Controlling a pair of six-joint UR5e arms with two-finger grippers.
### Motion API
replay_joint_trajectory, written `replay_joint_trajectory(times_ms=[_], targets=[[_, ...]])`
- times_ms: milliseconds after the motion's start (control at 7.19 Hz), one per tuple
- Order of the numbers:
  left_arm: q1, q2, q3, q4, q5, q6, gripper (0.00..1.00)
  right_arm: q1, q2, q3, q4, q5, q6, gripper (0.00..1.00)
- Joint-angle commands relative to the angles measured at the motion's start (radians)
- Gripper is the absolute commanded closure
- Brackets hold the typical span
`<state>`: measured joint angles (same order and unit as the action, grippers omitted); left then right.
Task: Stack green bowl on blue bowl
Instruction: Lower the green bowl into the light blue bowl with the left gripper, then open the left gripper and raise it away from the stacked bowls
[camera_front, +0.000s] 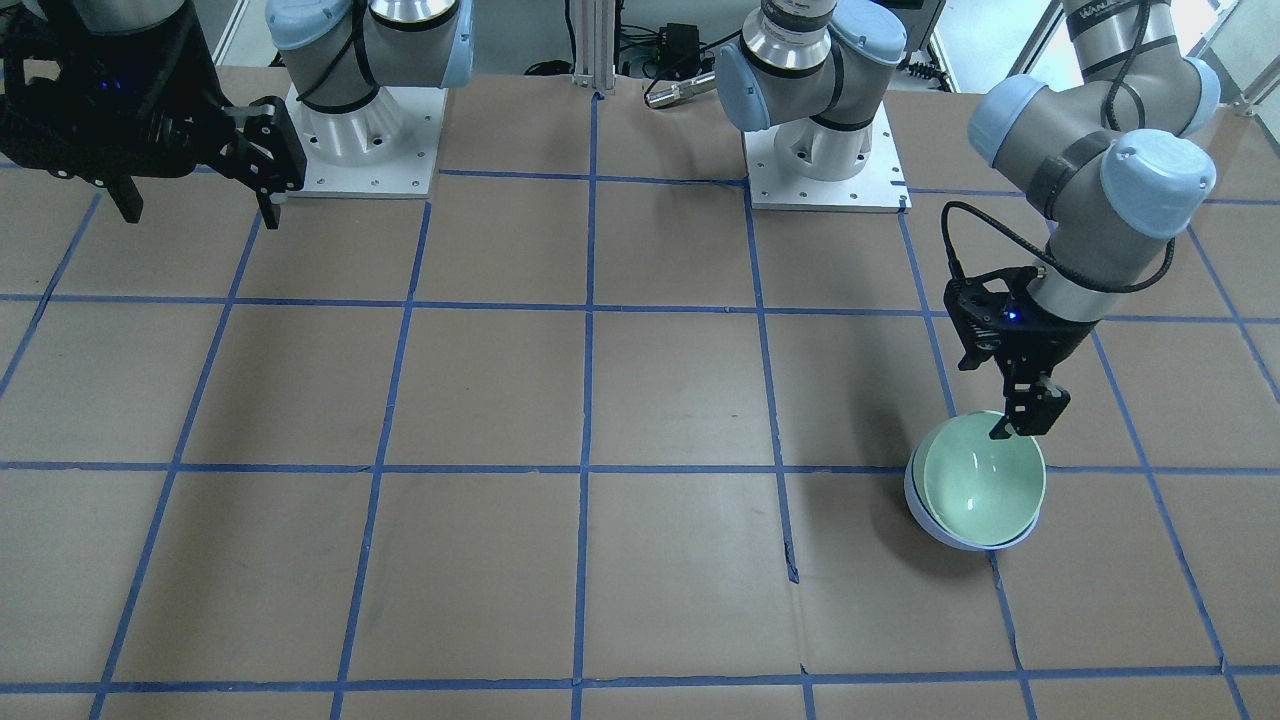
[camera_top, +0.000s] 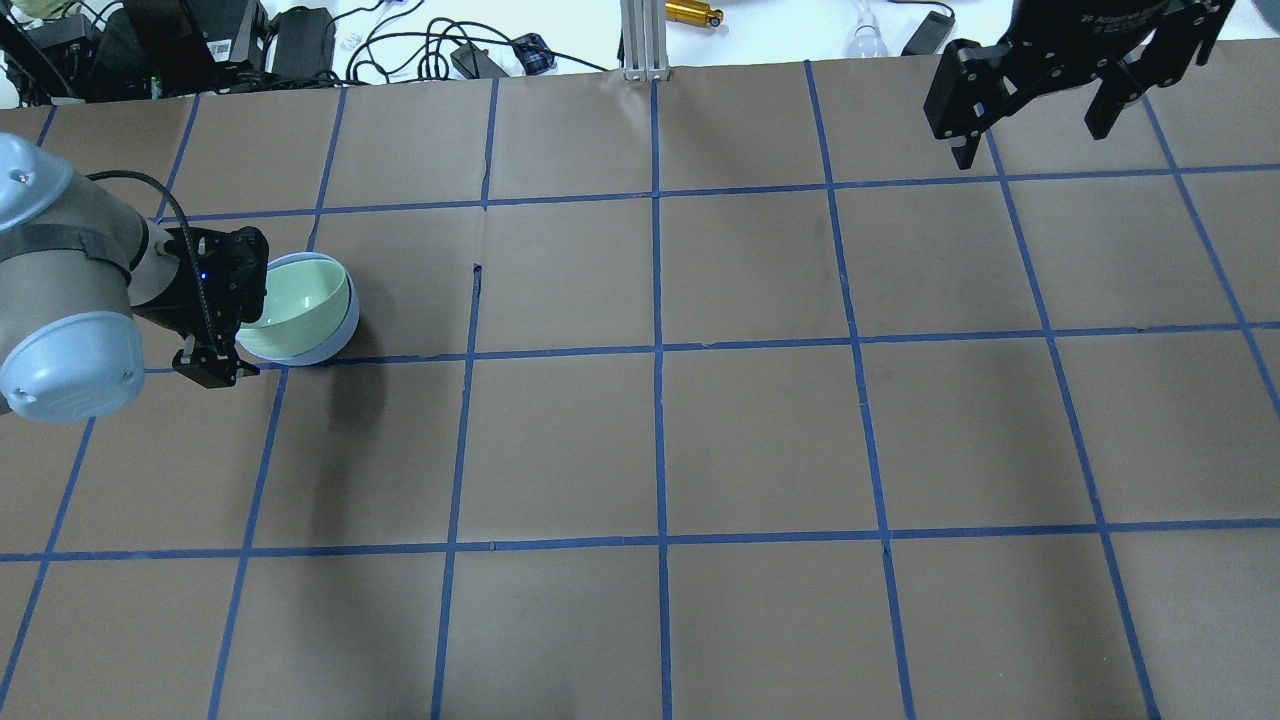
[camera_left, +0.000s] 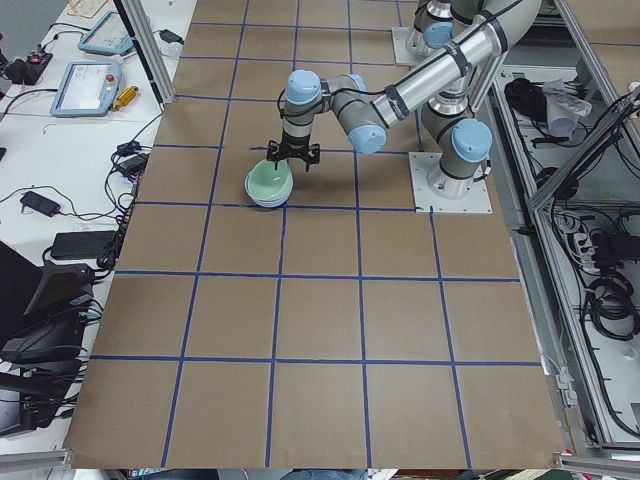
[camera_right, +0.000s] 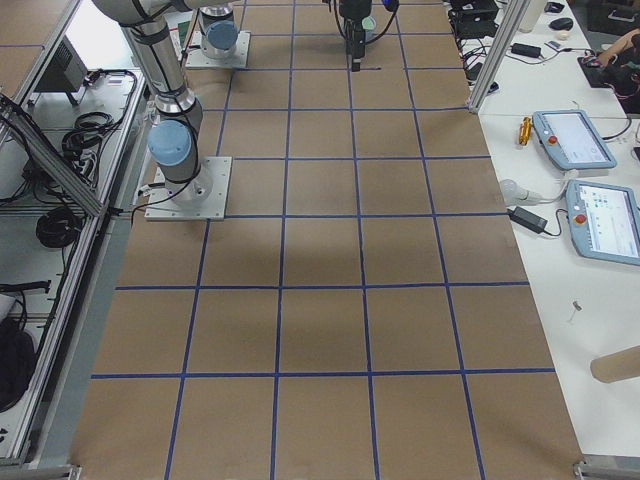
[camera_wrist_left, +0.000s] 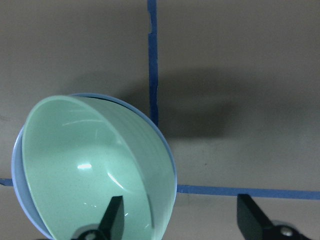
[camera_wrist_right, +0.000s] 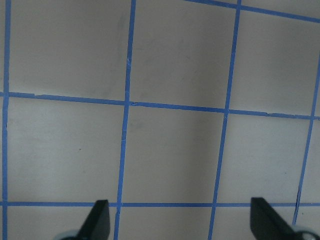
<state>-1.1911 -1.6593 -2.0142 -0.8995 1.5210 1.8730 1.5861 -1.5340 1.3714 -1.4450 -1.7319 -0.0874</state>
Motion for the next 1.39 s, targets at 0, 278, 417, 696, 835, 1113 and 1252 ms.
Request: replay_joint_trajectory(times_ms=[0, 278, 417, 696, 835, 1113, 1252], targets=[[-0.054, 0.036, 0.020, -0.010, -0.004, -0.099, 0.00, 0.000, 0.000, 0.000, 0.000, 0.000, 0.000, 0.00], [-0.083, 0.072, 0.105, -0.178, -0.016, -0.339, 0.01, 0.000, 0.000, 0.000, 0.000, 0.000, 0.000, 0.00], [-0.135, 0.085, 0.151, -0.252, -0.015, -0.448, 0.01, 0.000, 0.000, 0.000, 0.000, 0.000, 0.000, 0.00], [-0.209, 0.101, 0.256, -0.433, -0.004, -0.734, 0.01, 0.000, 0.000, 0.000, 0.000, 0.000, 0.000, 0.00], [-0.222, 0.101, 0.297, -0.485, -0.002, -0.875, 0.01, 0.000, 0.000, 0.000, 0.000, 0.000, 0.000, 0.00], [-0.229, 0.096, 0.344, -0.555, -0.008, -1.237, 0.00, 0.000, 0.000, 0.000, 0.000, 0.000, 0.000, 0.00], [-0.257, 0.105, 0.347, -0.559, 0.001, -1.309, 0.00, 0.000, 0.000, 0.000, 0.000, 0.000, 0.000, 0.00]])
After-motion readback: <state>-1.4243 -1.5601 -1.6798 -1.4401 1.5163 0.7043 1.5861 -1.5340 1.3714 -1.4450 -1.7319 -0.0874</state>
